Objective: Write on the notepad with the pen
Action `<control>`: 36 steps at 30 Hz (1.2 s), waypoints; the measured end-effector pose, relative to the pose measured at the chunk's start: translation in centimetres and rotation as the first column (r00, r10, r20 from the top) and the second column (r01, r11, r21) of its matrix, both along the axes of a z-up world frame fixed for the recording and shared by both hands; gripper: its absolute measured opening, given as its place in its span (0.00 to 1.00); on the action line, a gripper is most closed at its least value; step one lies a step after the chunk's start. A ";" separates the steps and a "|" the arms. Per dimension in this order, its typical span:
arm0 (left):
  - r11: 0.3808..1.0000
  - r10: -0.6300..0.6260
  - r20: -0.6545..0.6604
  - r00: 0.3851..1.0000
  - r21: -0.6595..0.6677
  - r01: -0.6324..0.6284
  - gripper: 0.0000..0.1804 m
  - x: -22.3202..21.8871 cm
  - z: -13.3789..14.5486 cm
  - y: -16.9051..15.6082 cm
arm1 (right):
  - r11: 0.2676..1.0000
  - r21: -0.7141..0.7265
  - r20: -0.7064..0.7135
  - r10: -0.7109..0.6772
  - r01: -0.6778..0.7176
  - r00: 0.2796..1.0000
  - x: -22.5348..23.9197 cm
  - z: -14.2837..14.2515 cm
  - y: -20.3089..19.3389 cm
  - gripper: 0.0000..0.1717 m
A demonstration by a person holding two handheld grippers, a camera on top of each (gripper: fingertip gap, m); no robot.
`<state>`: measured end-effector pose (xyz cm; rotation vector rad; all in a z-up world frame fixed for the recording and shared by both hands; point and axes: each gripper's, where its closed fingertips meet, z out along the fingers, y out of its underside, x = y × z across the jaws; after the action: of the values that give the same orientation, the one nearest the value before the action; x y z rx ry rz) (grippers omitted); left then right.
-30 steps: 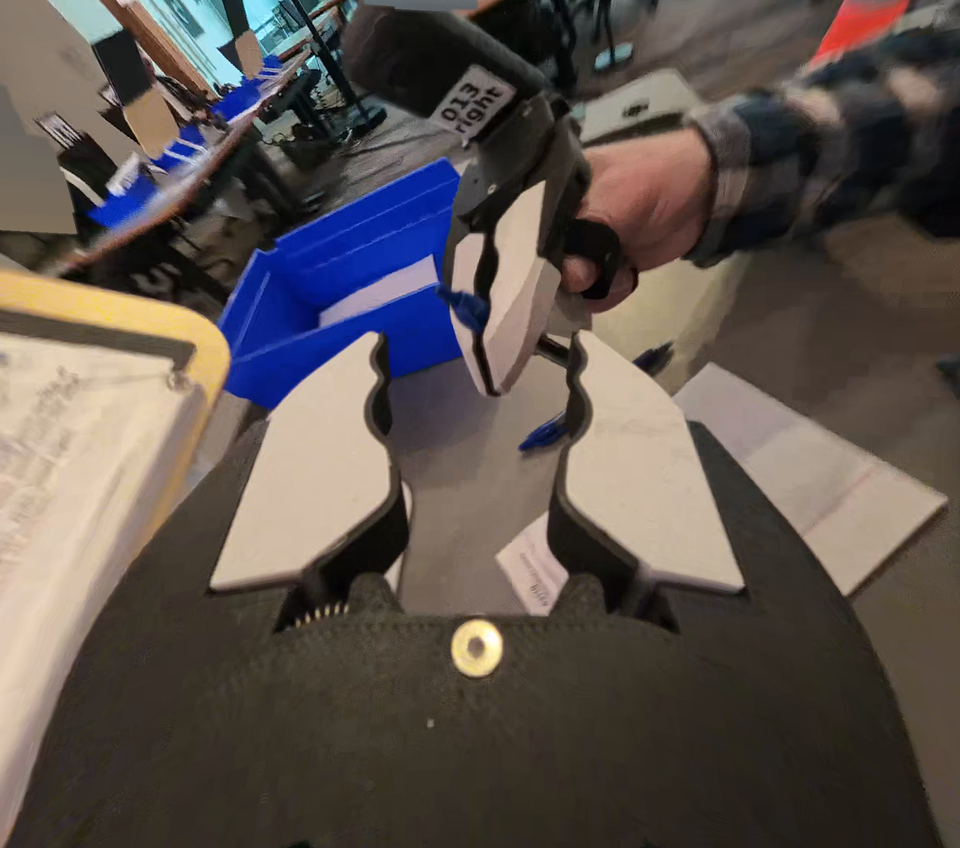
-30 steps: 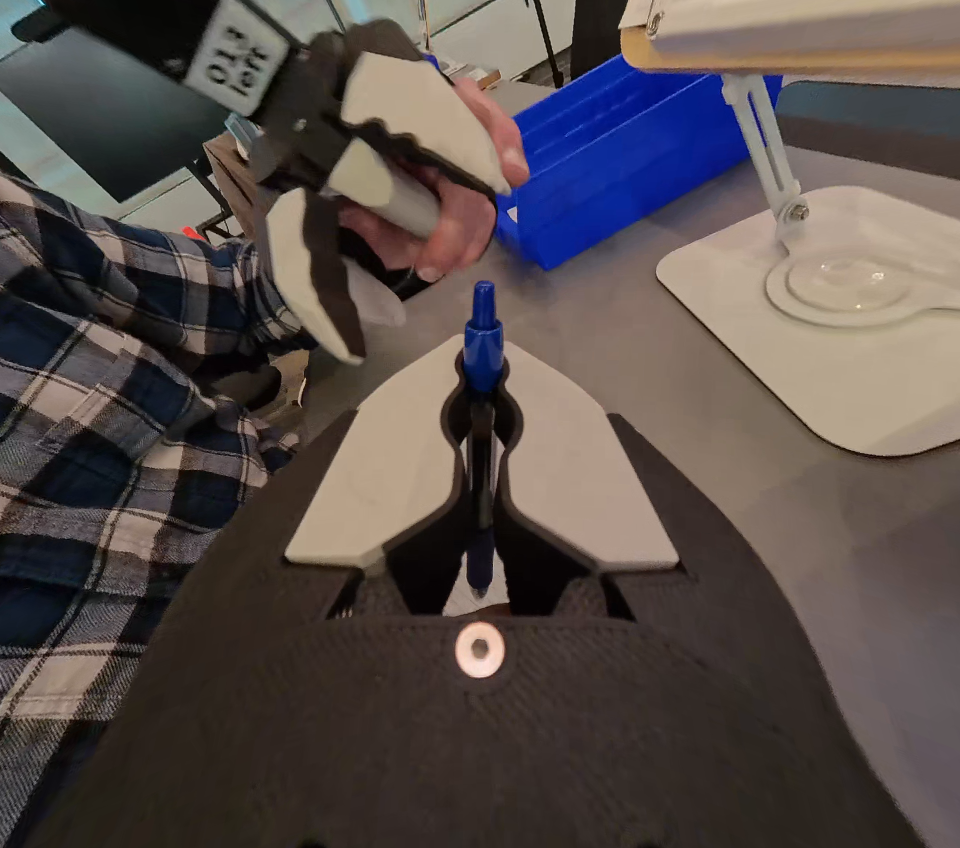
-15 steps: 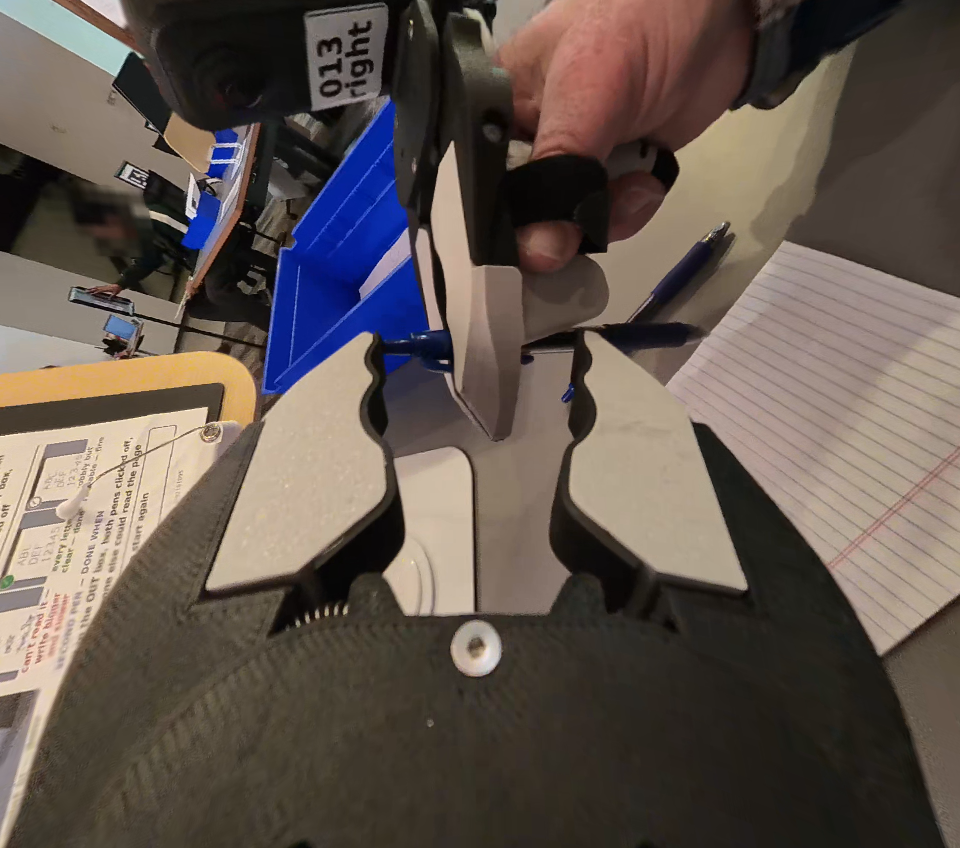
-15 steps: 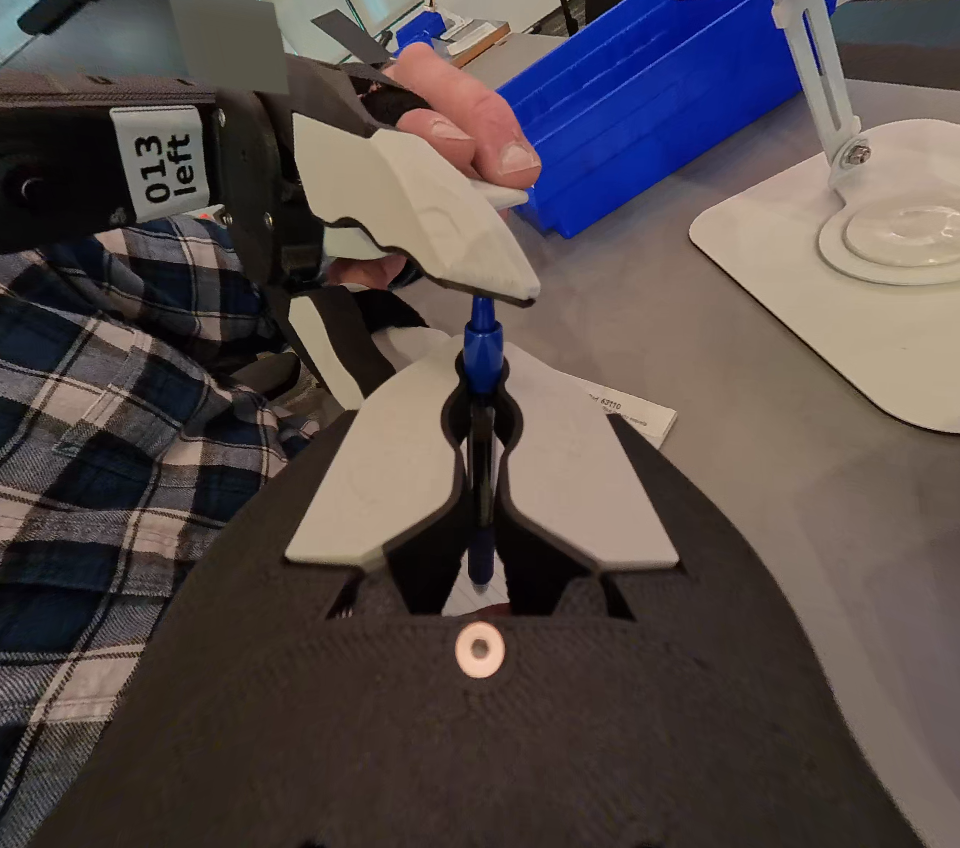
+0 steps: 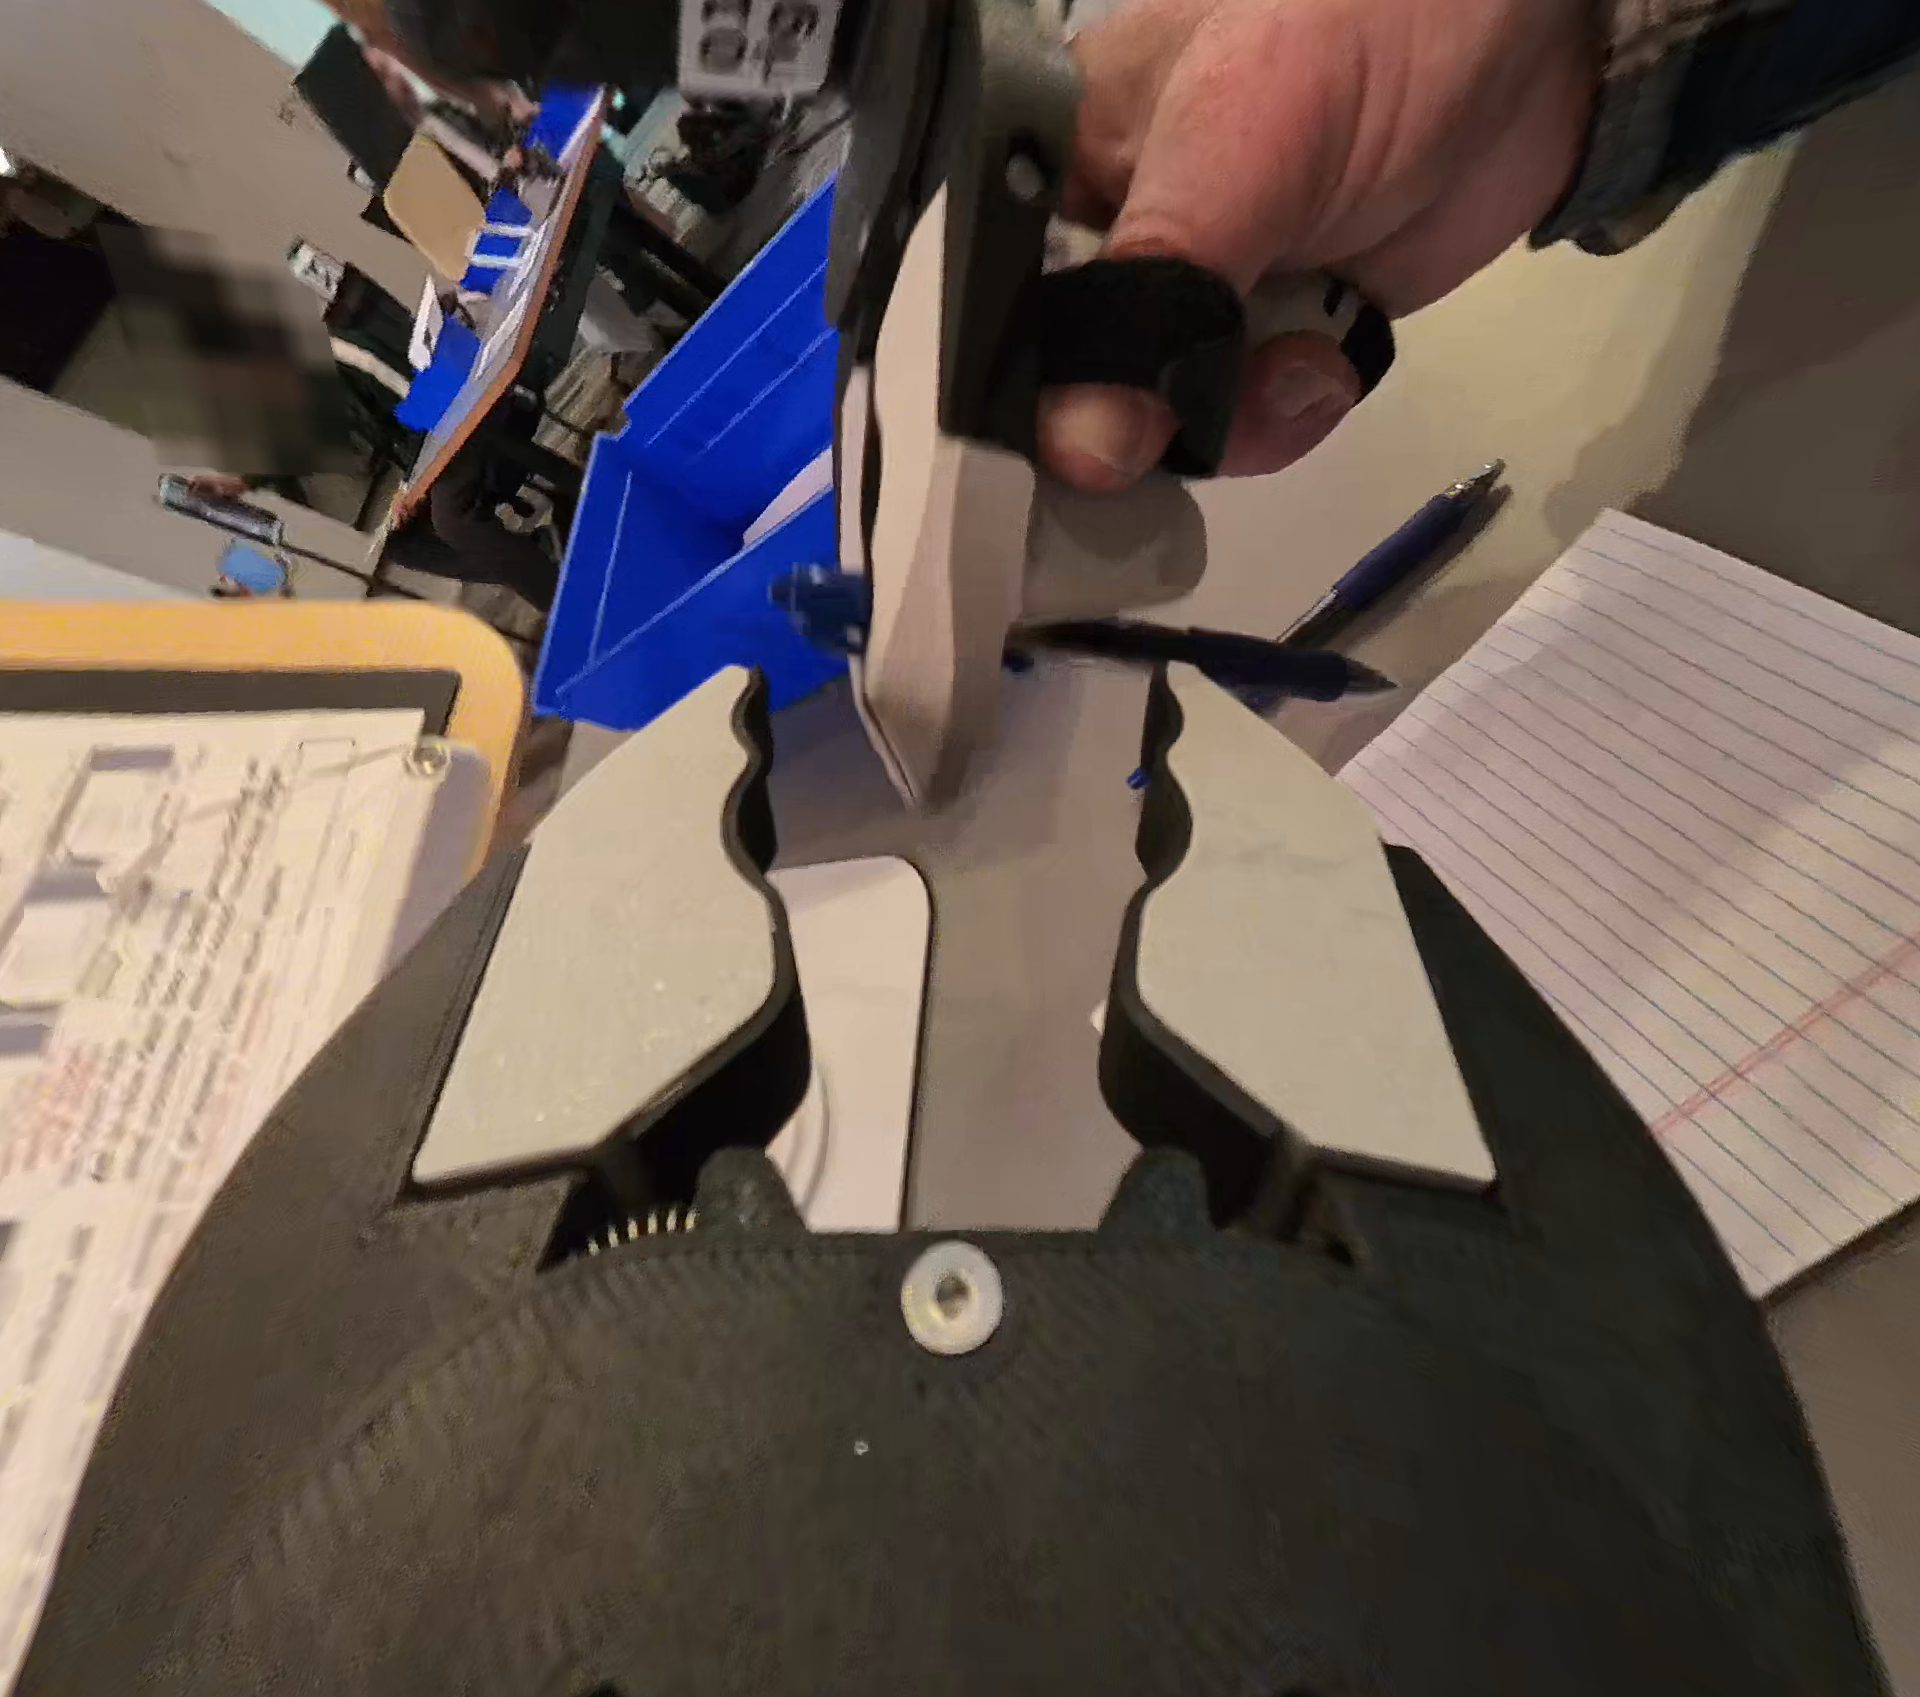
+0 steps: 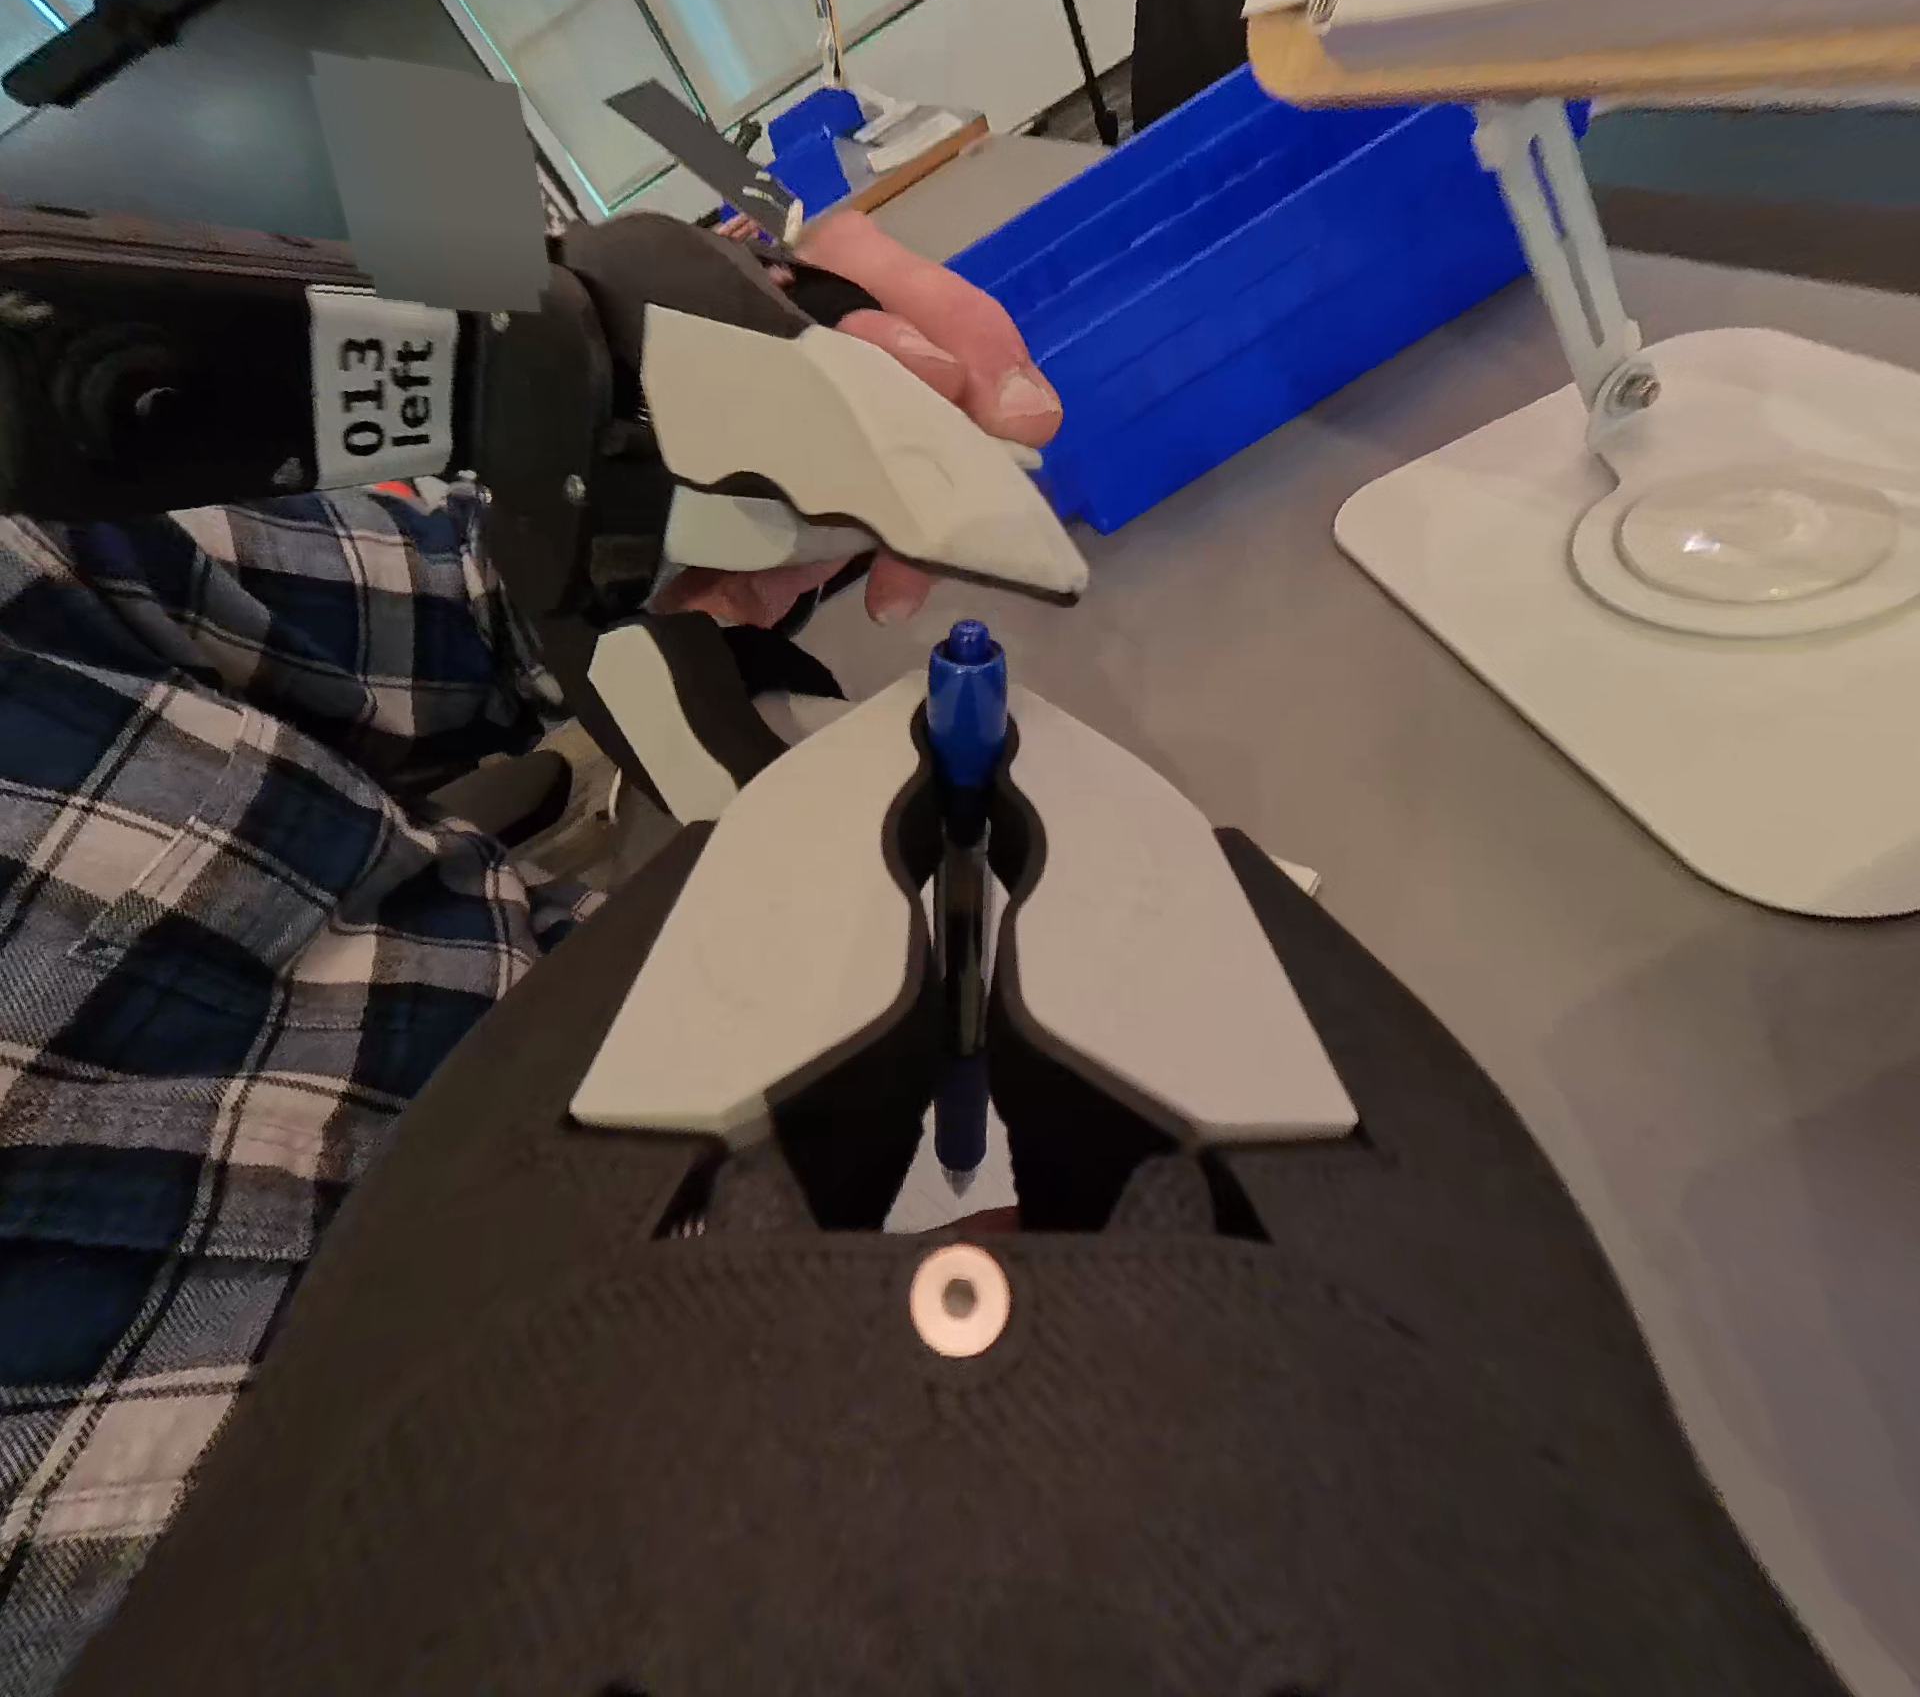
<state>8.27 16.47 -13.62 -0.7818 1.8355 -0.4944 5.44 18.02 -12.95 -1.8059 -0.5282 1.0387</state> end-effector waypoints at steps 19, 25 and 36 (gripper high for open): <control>0.583 -0.180 -0.066 0.982 -0.811 0.053 0.05 -0.2 -5.7 -4.5 | 0.988 0.152 -0.132 0.025 -0.005 0.991 -2.3 3.2 0.5 0.02; 0.525 -0.174 -0.032 0.984 -0.848 0.066 0.04 -0.5 -5.5 -4.9 | 0.988 0.146 -0.045 0.048 -0.041 0.998 -3.3 2.6 0.6 0.03; 0.862 -0.094 -0.484 0.870 -0.478 -0.172 0.40 -7.2 -13.6 -3.1 | 0.986 0.169 -0.054 0.017 -0.007 0.998 -1.7 3.8 0.7 0.03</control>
<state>1.07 13.38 -27.26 -1.4128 2.1789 -0.8322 3.75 18.75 -9.16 -1.6227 -0.5764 1.0185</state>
